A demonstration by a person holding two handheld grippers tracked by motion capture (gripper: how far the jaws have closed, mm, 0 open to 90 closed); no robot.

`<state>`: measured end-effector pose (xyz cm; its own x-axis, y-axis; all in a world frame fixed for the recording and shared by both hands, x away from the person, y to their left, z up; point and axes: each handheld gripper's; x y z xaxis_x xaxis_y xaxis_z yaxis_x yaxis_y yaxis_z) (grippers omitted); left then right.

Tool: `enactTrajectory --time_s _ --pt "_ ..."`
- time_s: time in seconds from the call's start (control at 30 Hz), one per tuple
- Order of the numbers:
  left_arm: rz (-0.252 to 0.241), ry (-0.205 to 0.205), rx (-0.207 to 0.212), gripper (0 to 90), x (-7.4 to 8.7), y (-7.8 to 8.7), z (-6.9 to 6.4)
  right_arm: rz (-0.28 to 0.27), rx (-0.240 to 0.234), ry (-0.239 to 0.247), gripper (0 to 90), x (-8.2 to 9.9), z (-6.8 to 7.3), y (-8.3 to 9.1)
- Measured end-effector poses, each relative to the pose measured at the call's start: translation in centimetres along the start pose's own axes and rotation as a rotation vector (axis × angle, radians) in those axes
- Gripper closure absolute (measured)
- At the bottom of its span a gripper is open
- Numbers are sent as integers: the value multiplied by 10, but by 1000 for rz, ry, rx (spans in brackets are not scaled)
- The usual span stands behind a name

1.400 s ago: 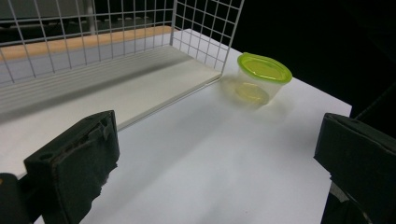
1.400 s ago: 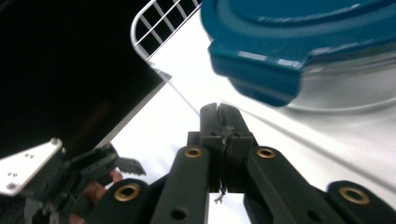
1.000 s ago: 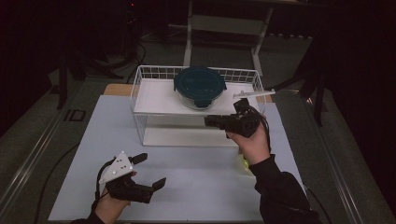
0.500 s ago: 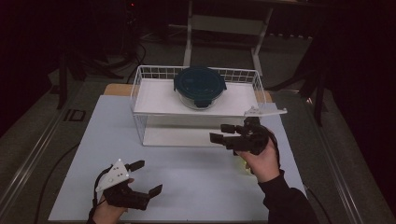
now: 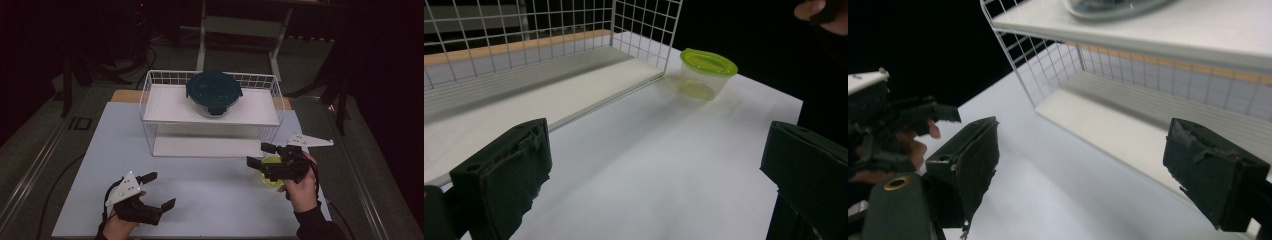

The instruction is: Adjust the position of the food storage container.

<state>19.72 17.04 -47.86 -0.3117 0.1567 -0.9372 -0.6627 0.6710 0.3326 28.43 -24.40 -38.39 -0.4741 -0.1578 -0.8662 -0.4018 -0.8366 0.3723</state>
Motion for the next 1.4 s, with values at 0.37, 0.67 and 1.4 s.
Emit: enactTrajectory --time_s 0.37,0.67,1.4 --pt "-3 5 11 0 3 -1 2 17 102 -55 135 36 -35 31" --pt "-3 12 16 0 4 -3 3 -13 217 -86 134 61 -67 52" --pt "-15 -4 -6 0 4 1 3 79 379 -142 664 100 -105 77"
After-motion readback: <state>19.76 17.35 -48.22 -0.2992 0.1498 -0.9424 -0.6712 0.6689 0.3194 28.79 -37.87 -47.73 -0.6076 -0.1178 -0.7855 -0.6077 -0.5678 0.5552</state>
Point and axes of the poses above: each handheld gripper's, and its own axes: y roughly backward along the jaws, x roughly out of its underside, z roughly to its left, and after that the axes turned 6 degrees about -x, right-handed
